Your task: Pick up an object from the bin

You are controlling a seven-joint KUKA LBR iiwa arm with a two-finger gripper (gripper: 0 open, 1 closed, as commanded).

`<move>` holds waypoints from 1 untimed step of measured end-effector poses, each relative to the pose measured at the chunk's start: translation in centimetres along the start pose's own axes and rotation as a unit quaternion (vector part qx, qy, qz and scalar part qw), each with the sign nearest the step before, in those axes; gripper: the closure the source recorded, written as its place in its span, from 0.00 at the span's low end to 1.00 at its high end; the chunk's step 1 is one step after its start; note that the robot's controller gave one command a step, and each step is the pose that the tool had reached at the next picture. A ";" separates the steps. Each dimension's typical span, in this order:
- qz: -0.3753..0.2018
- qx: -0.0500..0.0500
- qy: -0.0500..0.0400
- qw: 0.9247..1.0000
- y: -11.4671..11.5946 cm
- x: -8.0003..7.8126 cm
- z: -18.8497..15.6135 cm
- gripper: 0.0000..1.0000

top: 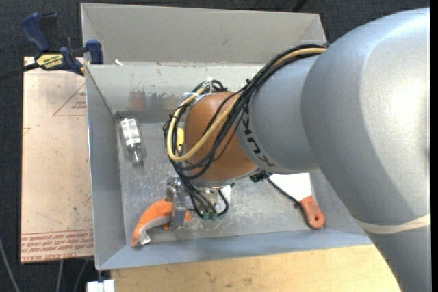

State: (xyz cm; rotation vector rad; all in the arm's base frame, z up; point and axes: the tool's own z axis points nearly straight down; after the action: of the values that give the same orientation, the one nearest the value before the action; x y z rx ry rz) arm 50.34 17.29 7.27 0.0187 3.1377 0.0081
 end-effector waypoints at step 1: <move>-0.003 0.003 0.008 1.000 -0.4 0.5 -3.8 1.00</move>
Offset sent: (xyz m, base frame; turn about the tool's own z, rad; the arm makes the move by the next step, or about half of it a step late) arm -0.0132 -0.0059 0.1724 -0.0043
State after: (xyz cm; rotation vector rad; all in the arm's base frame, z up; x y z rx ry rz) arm 49.84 16.86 11.10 0.0091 3.1528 0.0000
